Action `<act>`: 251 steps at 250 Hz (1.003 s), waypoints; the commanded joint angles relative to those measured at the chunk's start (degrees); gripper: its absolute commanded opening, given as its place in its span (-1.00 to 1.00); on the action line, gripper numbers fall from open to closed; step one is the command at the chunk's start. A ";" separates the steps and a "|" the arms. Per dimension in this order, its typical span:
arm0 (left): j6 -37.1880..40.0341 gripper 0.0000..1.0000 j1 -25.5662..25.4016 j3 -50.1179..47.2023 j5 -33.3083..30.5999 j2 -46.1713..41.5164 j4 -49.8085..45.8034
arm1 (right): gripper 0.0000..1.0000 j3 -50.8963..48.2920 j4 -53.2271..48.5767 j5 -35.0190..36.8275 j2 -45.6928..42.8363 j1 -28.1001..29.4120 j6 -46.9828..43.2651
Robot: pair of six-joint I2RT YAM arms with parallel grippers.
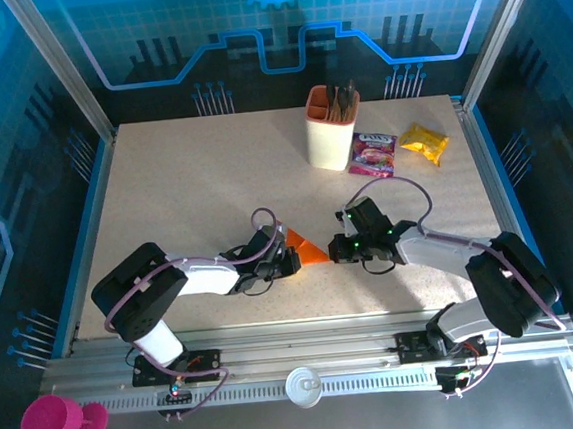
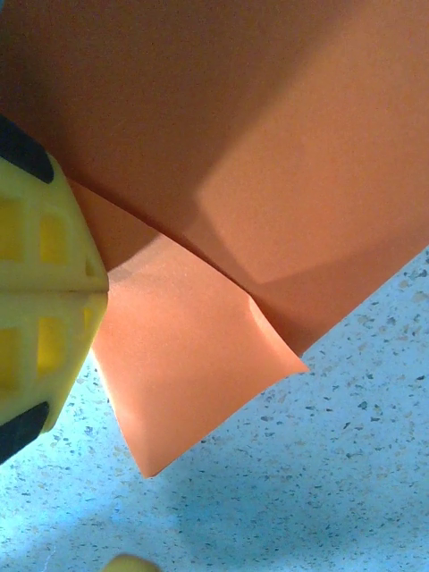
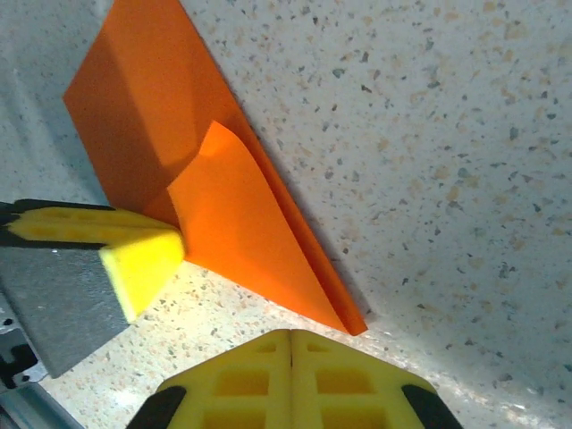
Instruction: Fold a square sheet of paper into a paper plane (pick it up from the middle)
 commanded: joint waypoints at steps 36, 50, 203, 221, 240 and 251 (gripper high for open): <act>-0.93 -1.00 -0.09 -2.41 -1.34 1.94 -8.05 | -1.00 2.78 3.00 0.81 4.69 5.80 6.25; -0.77 -1.00 -0.09 -2.22 -1.31 2.17 -8.13 | -1.00 4.10 3.74 0.74 6.80 6.79 6.82; -1.04 -1.00 -0.09 -1.99 -1.48 3.27 -8.38 | -1.00 6.71 7.03 0.60 19.38 7.43 7.82; -1.18 -1.00 -0.09 -2.16 -1.70 3.50 -8.63 | -1.00 4.38 7.82 0.68 18.60 6.13 8.08; -1.44 -1.00 -0.09 -2.00 -1.83 3.86 -8.88 | -1.00 2.17 8.31 0.57 17.47 4.66 8.04; -1.49 -1.00 -0.09 -2.03 -1.87 4.12 -8.94 | -1.00 1.27 8.36 0.62 16.78 3.87 7.80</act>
